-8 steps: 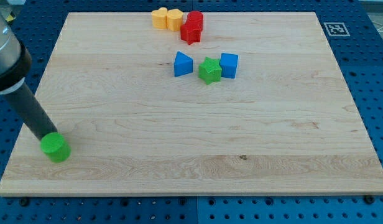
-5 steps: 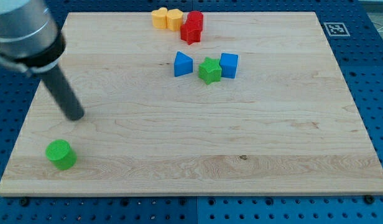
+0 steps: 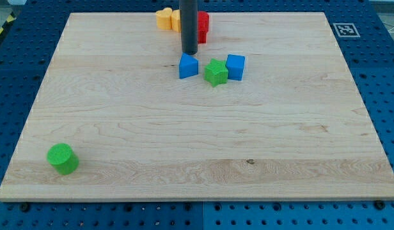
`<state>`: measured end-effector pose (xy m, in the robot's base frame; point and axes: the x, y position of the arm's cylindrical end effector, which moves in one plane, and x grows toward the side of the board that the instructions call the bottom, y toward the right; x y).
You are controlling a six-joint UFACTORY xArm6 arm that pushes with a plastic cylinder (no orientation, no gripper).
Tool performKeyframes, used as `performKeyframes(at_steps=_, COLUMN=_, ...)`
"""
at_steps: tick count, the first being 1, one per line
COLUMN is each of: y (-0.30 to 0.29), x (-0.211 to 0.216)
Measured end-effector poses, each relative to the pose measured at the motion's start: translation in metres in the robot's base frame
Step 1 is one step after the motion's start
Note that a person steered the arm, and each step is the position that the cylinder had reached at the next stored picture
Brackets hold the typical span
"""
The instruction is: Move the blue triangle down and then left
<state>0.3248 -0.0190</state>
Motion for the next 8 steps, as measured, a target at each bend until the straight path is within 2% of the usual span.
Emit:
performKeyframes(at_steps=3, y=-0.028, x=0.056)
performKeyframes(at_steps=4, y=-0.013, x=0.059)
performKeyframes(at_steps=5, y=0.029, x=0.060)
performKeyframes(at_steps=6, y=0.033, x=0.080)
performKeyframes(at_steps=7, y=0.002, x=0.102)
performKeyframes(at_steps=8, y=-0.039, x=0.098)
